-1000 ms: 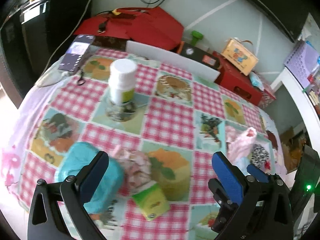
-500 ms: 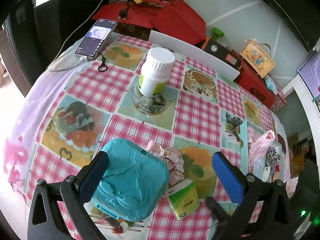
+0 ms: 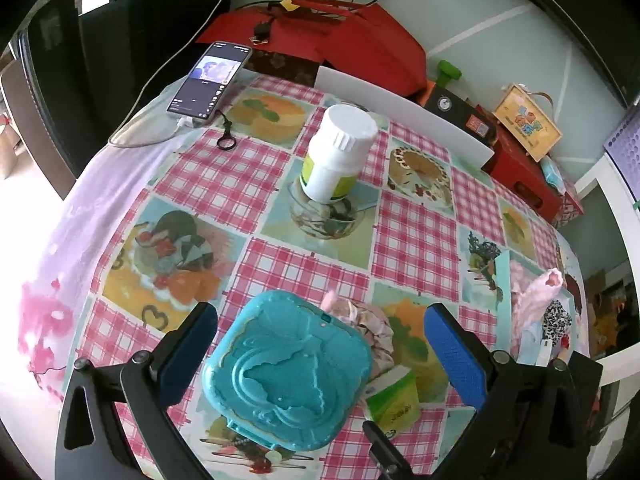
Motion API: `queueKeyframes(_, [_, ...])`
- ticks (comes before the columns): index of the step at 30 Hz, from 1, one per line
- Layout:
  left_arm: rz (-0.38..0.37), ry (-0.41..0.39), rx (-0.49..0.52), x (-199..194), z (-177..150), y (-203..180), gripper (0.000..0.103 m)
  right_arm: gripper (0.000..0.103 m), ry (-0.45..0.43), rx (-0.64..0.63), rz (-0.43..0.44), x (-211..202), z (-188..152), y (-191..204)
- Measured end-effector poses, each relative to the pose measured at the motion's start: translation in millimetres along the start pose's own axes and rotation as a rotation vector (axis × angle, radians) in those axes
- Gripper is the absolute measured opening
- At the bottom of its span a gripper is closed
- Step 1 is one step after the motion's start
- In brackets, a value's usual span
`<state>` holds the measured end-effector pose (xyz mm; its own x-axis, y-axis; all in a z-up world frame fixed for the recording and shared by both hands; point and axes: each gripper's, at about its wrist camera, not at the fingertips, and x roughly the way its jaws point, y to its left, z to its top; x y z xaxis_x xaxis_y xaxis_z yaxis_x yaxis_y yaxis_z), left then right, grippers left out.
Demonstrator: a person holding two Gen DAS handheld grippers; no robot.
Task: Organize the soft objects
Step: 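Grasp the second green tissue pack with right tool, then grasp the pink floral scrunchie with left tool while right tool holds the green pack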
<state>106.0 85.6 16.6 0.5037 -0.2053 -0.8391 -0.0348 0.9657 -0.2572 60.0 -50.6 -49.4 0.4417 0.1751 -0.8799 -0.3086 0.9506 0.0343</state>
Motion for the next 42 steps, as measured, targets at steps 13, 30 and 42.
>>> queueKeyframes(13, [0.004,0.004,0.009,-0.1,-0.4,-2.5,0.102,0.061,0.019,0.020,0.023,9.1,-1.7,-8.2])
queueKeyframes(30, [0.031,0.084,0.194,0.1,13.2,-49.9,0.102,0.051,0.025,0.082,0.036,9.3,-2.8,-34.4])
queueKeyframes(42, [0.026,0.220,0.277,24.9,25.2,-63.4,0.102,0.051,0.021,0.138,0.028,6.7,-3.5,-55.6])
